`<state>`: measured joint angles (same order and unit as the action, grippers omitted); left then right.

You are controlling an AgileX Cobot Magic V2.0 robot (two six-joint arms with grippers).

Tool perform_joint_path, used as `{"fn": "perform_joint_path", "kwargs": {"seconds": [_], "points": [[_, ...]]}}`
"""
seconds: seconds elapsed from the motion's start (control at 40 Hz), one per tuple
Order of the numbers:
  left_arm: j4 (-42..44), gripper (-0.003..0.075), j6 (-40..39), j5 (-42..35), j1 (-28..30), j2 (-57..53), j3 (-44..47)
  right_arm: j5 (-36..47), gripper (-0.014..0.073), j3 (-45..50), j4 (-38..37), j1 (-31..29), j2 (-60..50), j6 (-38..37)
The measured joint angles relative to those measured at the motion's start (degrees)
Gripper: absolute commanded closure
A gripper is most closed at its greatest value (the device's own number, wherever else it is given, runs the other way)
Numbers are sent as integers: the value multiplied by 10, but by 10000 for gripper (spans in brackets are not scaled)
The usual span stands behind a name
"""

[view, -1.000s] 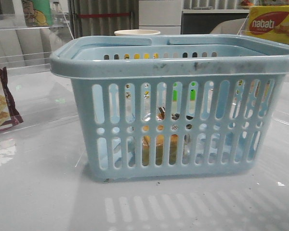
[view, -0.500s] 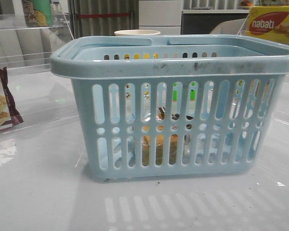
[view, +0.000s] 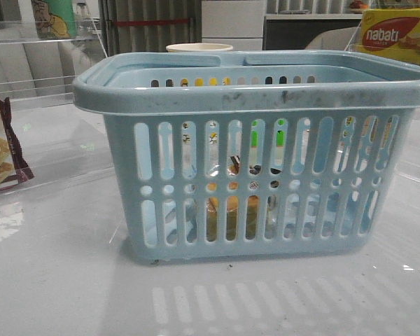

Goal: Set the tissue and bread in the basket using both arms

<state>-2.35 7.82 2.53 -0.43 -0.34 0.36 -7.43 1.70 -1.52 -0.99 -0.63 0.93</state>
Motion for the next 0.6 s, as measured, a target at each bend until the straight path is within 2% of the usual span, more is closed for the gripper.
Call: {"fn": "perform_joint_path", "kwargs": {"seconds": [0.42, 0.6], "points": [[-1, 629, 0, 0, 0, 0, 0, 74, 538, 0, 6, 0, 0, -5], [-1, 629, 0, 0, 0, 0, 0, 80, 538, 0, 6, -2, 0, -5]]}}
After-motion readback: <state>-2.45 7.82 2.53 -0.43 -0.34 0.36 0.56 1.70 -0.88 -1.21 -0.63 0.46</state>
